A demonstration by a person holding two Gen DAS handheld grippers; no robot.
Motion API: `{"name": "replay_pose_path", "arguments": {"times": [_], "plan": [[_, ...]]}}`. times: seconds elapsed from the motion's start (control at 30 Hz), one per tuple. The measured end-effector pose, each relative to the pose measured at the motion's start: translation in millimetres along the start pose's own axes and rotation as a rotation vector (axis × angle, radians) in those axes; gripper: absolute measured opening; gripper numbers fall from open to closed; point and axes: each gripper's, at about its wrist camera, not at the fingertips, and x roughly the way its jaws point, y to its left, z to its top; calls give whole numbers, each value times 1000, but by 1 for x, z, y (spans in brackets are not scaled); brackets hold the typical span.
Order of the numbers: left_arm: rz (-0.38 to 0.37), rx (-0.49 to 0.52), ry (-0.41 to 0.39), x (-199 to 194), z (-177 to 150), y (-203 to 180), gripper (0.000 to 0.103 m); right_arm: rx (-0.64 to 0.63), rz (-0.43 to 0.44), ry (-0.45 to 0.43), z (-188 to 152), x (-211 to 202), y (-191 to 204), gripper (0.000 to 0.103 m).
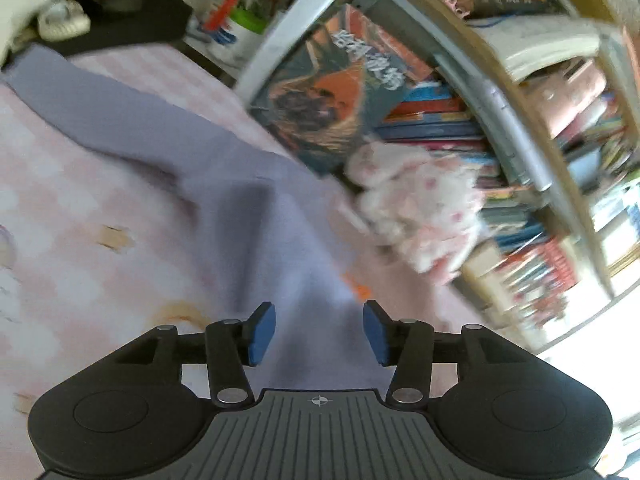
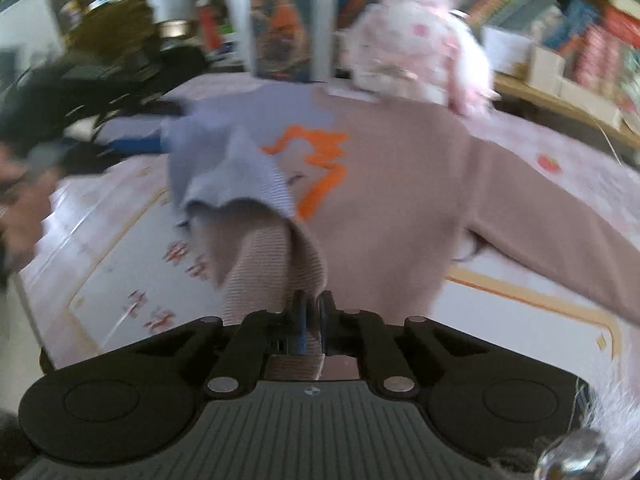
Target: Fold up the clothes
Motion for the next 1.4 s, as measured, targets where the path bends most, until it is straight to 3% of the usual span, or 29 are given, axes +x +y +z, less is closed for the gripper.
{"name": "replay_pose_path", "arguments": {"times": [0.1,0.17,0.33,0.4,0.57,0.63,0.67,0.73,0.83,0.97,1.07,1.27,1.4], "plan": [[60,59,65,16,-5,3,48,24,1,7,2,3,-4,6],[91,67,67,26,-9,5,48,11,-2,12,1,4,-1,6],[52,45,59,40,-11,6,43,-22,1,26,-3,3,2,6],[22,40,61,40,-11,6,4,-25,10,31,-2,2,1,6],[-40,9,13,-6,-7,10,4,-10,50,17,-2,-8,-3,9],[-39,18,15,-30,-2,16,4,-9,62,8,-1,-14,-4,30],[-25,26,22,-43,0,22,4,-22,61,7,-1,-19,-4,35],[18,32,40,-68,4,35,4,-59,64,-4,1,-29,-3,43],[173,66,86,-91,1,56,4,-66,94,-21,3,-42,-7,49],[389,177,190,-89,-17,66,4,-46,83,-12,2,-40,-14,52],[476,294,263,-77,-37,57,7,-41,18,28,-3,-27,-15,51],[448,382,213,-81,-43,44,36,-5,-41,90,-20,-17,-19,46],[393,384,157,-77,-32,41,52,42,-57,119,-29,-18,-22,45]]}}
